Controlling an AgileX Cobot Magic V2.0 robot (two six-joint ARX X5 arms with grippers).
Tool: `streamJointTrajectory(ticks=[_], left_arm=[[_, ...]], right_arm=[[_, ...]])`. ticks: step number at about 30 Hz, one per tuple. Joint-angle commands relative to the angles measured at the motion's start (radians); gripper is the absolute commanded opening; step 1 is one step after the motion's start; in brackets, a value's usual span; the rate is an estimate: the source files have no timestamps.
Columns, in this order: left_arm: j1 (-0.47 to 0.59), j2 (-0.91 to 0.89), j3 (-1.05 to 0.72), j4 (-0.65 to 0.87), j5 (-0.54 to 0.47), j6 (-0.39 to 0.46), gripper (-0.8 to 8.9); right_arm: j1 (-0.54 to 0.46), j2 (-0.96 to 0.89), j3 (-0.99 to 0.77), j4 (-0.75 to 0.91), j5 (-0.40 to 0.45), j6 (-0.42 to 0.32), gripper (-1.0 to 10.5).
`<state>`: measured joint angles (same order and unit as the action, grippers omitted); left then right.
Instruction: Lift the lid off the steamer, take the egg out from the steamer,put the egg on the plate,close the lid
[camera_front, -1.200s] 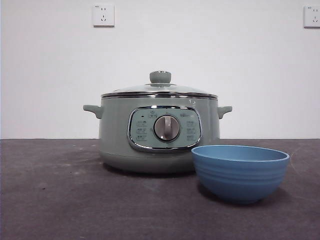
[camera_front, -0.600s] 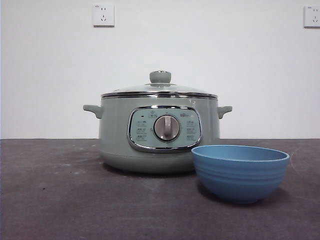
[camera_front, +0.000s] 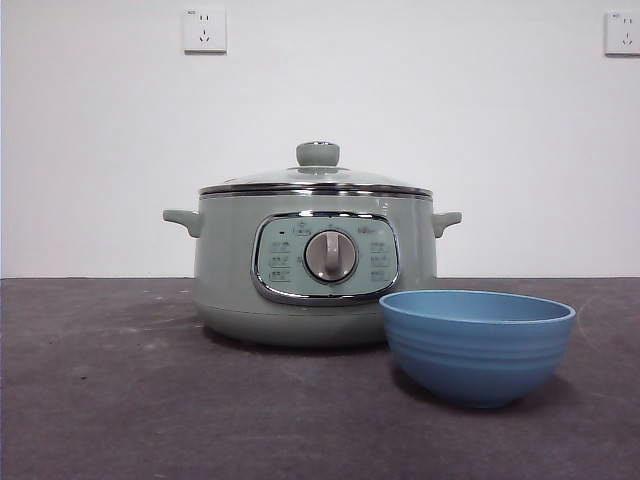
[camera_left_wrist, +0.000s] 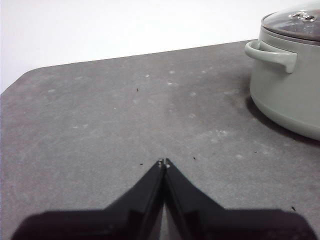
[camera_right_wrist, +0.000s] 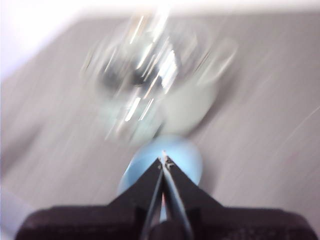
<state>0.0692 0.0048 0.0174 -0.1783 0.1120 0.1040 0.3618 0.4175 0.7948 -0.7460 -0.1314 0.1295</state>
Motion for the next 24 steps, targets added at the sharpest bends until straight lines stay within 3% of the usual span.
streamJointTrajectory(ticks=[1, 4, 10, 16, 24], left_arm=[[0.003, -0.002, -0.013, 0.003, -0.004, -0.007, -0.04], [0.003, -0.003, -0.013, 0.003, -0.004, -0.007, -0.04], [0.003, -0.002, -0.013, 0.003, -0.004, -0.007, -0.04], [0.003, -0.003, -0.013, 0.003, -0.004, -0.007, -0.04], [0.003, -0.003, -0.013, 0.003, -0.004, -0.007, -0.04]], right_arm=[[-0.137, -0.042, -0.052, 0.117, -0.002, -0.037, 0.0], [-0.265, -0.135, -0.208, 0.325, -0.064, -0.056, 0.0], [-0.319, -0.276, -0.499, 0.583, -0.072, -0.087, 0.0], [-0.323, -0.397, -0.692, 0.610, -0.069, -0.089, 0.0], [-0.323, -0.416, -0.771, 0.581, -0.070, -0.087, 0.0]])
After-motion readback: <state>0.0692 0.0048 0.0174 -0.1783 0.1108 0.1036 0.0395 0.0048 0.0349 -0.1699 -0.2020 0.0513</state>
